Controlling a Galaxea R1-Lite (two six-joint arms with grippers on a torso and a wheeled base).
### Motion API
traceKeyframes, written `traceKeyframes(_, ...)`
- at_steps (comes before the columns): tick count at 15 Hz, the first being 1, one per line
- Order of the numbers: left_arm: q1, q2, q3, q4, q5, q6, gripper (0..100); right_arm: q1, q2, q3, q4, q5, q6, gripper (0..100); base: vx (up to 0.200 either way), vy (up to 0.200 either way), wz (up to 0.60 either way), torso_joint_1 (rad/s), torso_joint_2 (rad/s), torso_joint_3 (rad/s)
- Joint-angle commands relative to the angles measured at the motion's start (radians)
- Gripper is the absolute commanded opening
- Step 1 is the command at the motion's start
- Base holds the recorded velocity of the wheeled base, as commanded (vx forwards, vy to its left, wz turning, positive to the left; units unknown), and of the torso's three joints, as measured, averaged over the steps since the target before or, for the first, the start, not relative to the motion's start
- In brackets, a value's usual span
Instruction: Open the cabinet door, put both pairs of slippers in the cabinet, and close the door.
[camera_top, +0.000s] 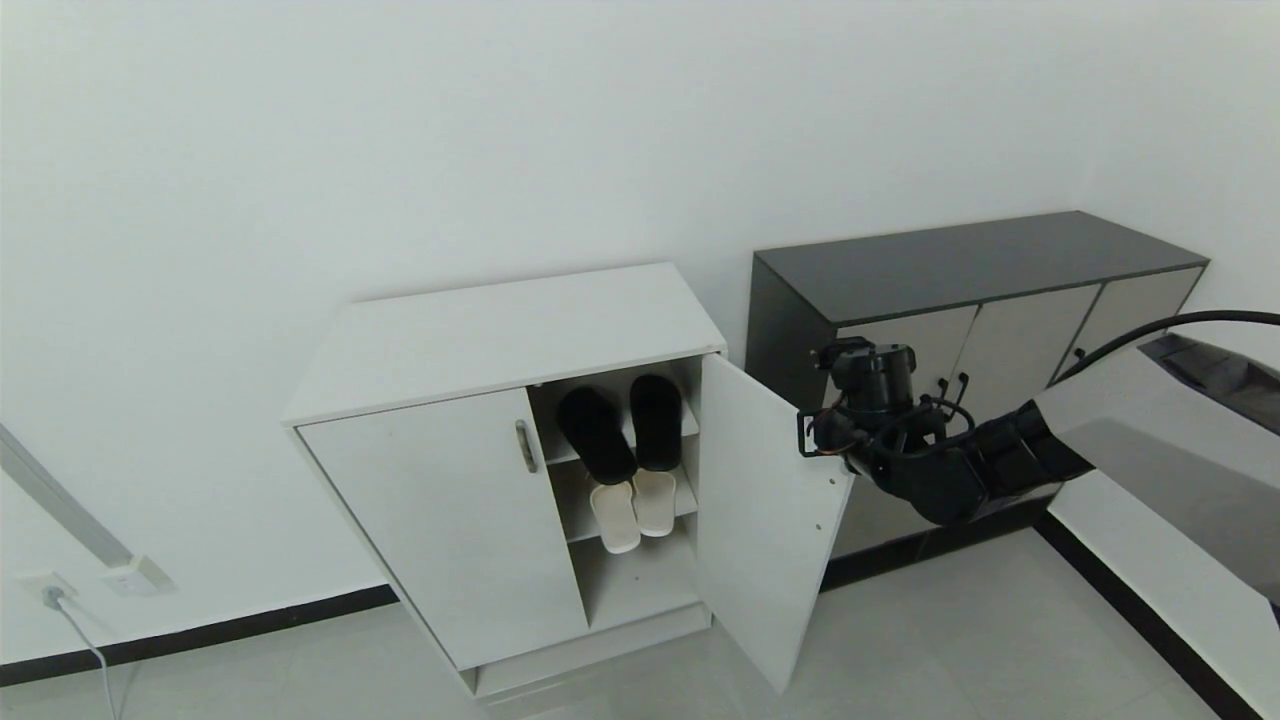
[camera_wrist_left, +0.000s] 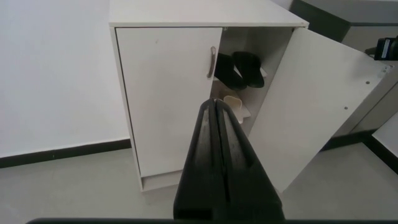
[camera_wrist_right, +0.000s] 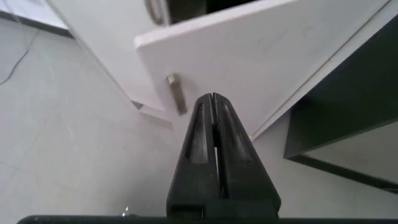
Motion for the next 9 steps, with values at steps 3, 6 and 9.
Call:
traceKeyframes(3, 0.000, 0.000, 0.000, 0.000, 0.000, 0.001, 0, 0.047, -0.007, 0.015, 0.000, -0.003, 0.019, 0, 0.000, 0.000, 0.00, 0.000, 0.00, 0.000)
traceKeyframes(6, 0.000, 0.000, 0.000, 0.000, -0.001, 0.001, 0, 0.099, -0.025, 0.037, -0.002, -0.006, 0.024, 0, 0.000, 0.000, 0.00, 0.000, 0.00, 0.000)
traceKeyframes(9, 0.000, 0.001, 0.000, 0.000, -0.001, 0.001, 0, 0.135, -0.064, 0.070, -0.006, -0.003, 0.035, 0, 0.000, 0.000, 0.00, 0.000, 0.00, 0.000)
